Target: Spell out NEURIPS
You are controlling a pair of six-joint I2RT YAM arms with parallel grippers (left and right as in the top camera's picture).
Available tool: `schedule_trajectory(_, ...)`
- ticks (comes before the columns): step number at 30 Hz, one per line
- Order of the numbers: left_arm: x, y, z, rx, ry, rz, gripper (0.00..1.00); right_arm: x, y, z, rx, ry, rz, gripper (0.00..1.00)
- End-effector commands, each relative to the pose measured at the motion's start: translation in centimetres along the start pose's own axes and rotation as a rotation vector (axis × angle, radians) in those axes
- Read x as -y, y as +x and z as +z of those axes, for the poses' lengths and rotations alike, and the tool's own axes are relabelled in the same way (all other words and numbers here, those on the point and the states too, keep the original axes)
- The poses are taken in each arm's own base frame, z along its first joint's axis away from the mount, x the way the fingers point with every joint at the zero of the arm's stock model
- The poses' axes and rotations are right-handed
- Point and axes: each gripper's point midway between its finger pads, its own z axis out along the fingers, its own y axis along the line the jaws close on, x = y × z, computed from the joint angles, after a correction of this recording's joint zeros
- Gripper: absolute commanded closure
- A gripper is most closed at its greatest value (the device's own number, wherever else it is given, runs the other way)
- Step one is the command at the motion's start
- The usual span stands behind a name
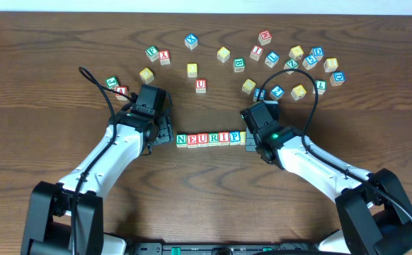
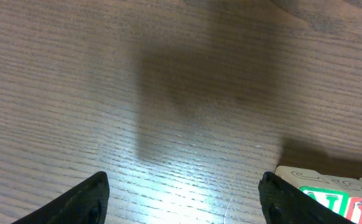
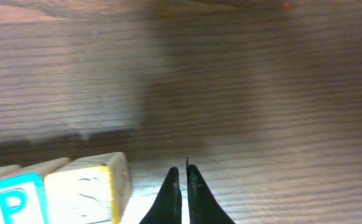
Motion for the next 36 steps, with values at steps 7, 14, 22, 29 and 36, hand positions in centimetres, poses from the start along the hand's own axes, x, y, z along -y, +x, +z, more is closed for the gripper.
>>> schedule_trajectory(7, 0.2, -1.4, -1.2, 0.049, 0.004, 0.004, 0.24, -1.4, -0.3, -0.6, -0.004, -0.093, -0.027, 0.99)
schedule_trajectory(14, 0.2, -1.4, -1.2, 0.049, 0.005, 0.004, 0.24, -1.8, -0.1, -0.6, -0.013, -0.117, -0.044, 0.99)
schedule_trajectory(22, 0.2, -1.4, -1.2, 0.049, 0.005, 0.004, 0.24, -2.3, 0.0, -0.7, -0.022, -0.142, -0.044, 0.99)
schedule_trajectory(29, 0.2, -1.4, -1.2, 0.049, 0.005, 0.004, 0.24, -2.5, 0.1, -0.7, -0.025, -0.152, -0.045, 0.99)
schedule_trajectory(36, 0.2, -1.4, -1.2, 0.049, 0.004, 0.004, 0.24, -2.7, 0.2, -0.7, -0.031, -0.164, -0.045, 0.99)
